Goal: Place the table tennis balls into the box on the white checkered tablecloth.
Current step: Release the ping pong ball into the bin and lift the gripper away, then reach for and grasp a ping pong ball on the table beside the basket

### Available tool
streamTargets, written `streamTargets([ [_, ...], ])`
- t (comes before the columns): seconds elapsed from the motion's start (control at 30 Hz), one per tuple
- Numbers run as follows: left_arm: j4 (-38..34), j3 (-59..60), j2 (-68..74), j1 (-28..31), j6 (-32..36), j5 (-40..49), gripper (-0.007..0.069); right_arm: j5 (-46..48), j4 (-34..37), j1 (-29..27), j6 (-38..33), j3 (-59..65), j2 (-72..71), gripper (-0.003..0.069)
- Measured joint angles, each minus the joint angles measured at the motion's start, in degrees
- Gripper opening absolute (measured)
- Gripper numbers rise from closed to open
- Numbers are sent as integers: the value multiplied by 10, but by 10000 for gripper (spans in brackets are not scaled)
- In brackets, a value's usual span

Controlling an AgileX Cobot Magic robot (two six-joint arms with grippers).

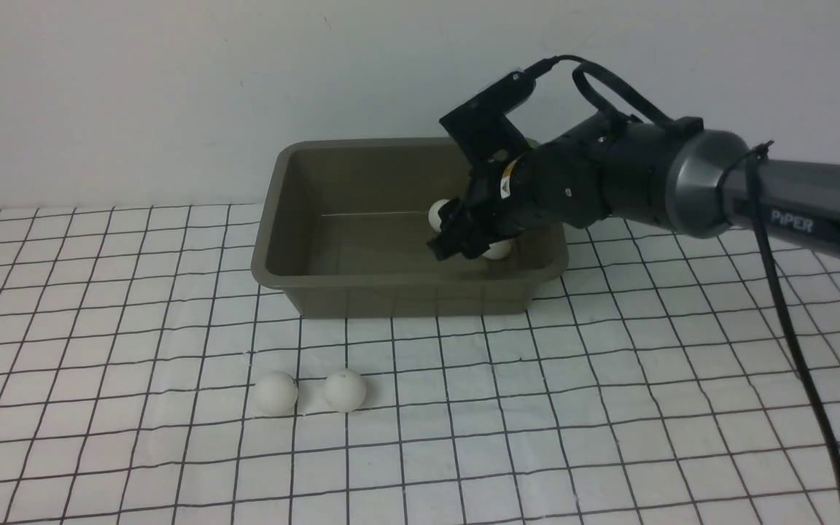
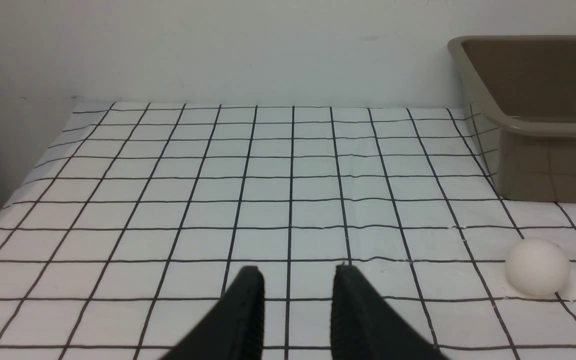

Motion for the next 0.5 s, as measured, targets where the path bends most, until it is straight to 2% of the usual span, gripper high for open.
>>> streamTargets([
  [0.37, 0, 0, 0, 0, 0, 0, 174, 20, 2, 0, 0, -6, -9, 392],
  [0.43, 0, 0, 0, 0, 0, 0, 174, 25, 2, 0, 0, -6, -23, 378],
  [0.5, 0, 0, 0, 0, 0, 0, 174, 26, -9, 0, 0, -6, -63, 326],
])
